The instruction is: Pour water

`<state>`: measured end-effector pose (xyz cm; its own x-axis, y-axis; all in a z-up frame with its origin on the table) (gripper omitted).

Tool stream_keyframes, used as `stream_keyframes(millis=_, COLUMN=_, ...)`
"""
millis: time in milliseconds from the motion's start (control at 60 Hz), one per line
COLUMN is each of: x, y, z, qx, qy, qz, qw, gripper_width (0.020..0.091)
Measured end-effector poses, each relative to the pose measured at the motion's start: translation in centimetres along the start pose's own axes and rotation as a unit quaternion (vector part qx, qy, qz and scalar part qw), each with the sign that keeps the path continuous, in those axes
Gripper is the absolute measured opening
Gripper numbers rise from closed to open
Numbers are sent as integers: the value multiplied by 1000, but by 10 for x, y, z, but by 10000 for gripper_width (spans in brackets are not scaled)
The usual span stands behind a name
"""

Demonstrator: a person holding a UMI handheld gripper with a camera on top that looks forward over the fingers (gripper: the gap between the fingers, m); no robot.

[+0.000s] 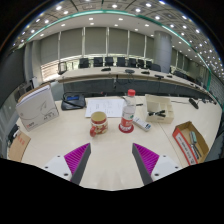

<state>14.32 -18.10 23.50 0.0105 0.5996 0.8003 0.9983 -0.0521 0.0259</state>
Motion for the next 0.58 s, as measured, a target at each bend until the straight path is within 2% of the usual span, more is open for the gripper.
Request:
stream_keyframes(millis=117, x=-16, y=-20, z=-64, qx=6, qy=-4, qz=-20, qw=1000, gripper_width=860)
stream_keyframes(millis=283, x=-32, y=-36, z=-121, qx=9, qy=4, qz=-33, qw=999, gripper_width=859)
stream_keyframes(millis=583, x=-39, y=-44, z=-152, qx=3, qy=17, qz=-55, qw=998, gripper_width=861)
Point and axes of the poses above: the point between the fingertips, and its own axes, seen from behind it with the camera up: y to the right, x up, z forward, the way the camera looks, the point moved 10 cm from there along -z, backward, against the way the camera looks, and after that the axes turned 1 degree about y, right-handed, at the moved point
